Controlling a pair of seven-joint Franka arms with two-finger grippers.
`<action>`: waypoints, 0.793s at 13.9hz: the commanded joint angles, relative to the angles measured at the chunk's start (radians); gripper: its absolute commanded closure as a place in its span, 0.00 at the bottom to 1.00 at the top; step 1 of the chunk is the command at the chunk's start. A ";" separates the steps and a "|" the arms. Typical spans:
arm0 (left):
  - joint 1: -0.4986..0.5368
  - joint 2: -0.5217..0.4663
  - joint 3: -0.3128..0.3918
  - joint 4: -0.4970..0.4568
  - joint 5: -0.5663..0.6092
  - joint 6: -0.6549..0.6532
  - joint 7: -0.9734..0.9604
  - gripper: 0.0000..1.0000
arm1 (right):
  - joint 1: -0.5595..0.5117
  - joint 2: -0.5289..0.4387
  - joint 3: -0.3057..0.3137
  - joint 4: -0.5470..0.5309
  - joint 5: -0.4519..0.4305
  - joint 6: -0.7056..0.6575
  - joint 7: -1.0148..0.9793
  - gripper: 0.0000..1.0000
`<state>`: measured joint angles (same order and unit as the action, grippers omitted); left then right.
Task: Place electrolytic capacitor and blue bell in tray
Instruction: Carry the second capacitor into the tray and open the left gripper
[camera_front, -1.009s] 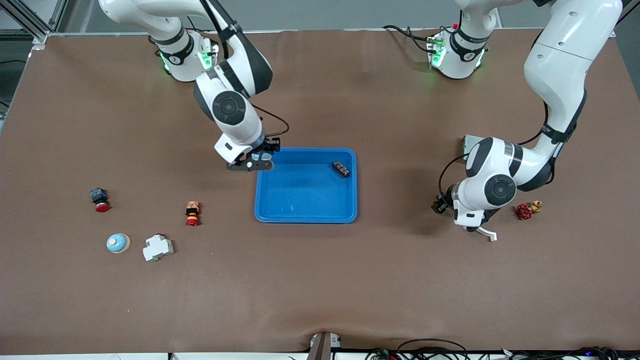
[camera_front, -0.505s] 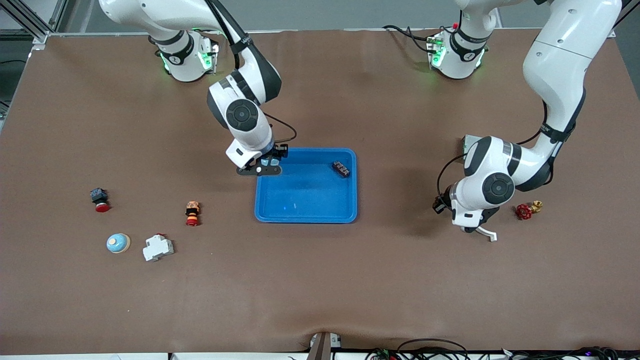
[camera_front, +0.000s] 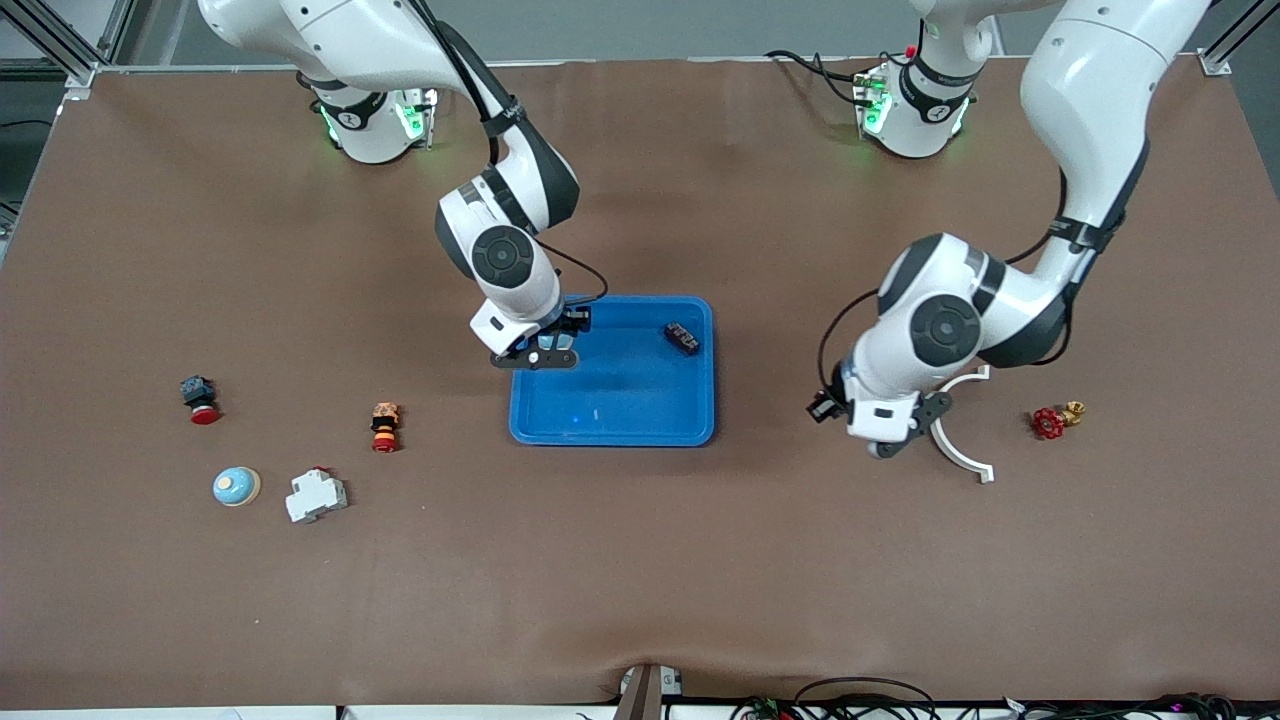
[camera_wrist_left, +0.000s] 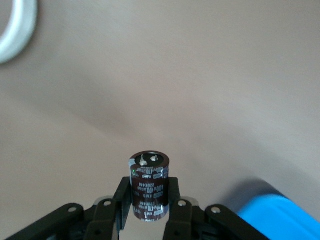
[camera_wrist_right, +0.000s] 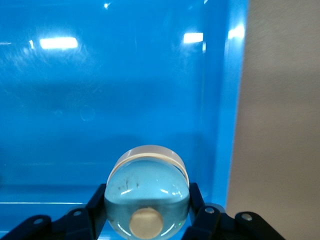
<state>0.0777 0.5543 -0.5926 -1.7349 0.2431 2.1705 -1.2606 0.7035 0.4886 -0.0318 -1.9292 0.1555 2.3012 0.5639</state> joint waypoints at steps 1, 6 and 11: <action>-0.099 0.082 0.002 0.115 0.016 -0.024 -0.156 1.00 | 0.025 0.036 -0.008 0.015 0.024 0.024 0.008 0.88; -0.214 0.174 0.011 0.187 0.015 0.041 -0.328 1.00 | 0.040 0.059 -0.008 0.015 0.022 0.035 0.007 0.84; -0.272 0.233 0.028 0.201 0.015 0.129 -0.414 1.00 | 0.047 0.065 -0.008 0.015 0.022 0.030 0.005 0.66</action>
<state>-0.1543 0.7573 -0.5841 -1.5711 0.2431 2.2765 -1.6201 0.7384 0.5470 -0.0317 -1.9286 0.1562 2.3390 0.5654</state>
